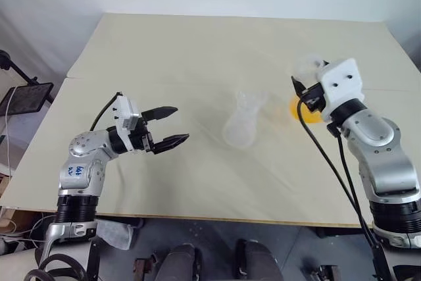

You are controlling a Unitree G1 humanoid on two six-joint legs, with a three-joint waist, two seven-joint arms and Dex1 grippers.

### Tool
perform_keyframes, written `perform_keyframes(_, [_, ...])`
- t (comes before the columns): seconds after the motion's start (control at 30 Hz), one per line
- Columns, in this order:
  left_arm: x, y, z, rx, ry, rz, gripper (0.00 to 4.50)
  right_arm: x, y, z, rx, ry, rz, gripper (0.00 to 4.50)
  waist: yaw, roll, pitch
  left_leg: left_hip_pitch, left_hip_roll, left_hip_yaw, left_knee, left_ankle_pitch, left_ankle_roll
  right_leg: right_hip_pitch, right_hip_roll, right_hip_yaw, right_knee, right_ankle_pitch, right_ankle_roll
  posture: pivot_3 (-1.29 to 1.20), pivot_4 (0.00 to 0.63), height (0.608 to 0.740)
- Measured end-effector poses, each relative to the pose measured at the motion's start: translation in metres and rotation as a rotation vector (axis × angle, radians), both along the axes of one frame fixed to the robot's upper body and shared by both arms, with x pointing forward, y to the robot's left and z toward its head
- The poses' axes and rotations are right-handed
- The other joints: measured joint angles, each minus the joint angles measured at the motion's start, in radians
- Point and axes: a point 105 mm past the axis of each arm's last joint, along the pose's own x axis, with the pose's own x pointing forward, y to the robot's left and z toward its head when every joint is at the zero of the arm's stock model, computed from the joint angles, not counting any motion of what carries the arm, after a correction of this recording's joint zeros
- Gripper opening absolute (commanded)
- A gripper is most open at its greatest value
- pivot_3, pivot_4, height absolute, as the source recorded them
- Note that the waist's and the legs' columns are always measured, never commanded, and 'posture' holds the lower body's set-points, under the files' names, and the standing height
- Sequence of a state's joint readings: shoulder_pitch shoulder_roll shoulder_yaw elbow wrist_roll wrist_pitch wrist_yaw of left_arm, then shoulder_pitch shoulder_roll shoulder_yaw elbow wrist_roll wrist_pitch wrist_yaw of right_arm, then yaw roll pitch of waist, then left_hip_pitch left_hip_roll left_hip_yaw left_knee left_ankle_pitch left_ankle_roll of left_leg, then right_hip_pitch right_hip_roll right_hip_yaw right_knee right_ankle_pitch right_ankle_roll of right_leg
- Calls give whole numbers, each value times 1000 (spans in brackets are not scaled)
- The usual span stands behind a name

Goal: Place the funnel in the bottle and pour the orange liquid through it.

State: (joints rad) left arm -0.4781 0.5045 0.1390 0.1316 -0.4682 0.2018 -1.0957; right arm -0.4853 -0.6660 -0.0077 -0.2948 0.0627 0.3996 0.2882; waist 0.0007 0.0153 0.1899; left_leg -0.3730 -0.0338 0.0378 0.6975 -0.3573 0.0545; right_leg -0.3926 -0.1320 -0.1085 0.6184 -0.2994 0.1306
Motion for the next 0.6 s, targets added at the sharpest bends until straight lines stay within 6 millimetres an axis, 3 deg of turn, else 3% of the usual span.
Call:
perform_keyframes(0.37, [1, -3, 0, -16, -4, 4, 4500, -5, 27, -1, -276, -122, 19, 2434, -2, 0, 0, 0, 0, 0, 0, 0, 0, 0, 0, -1, 0, 0, 0, 0, 150, 740])
perform_keyframes(0.6, [1, -5, -1, -23, -1, 3, 4500, -5, 42, 9, -390, -211, 32, 2434, -2, 0, 0, 0, 0, 0, 0, 0, 0, 0, 0, -1, 0, 0, 0, 0, 150, 740])
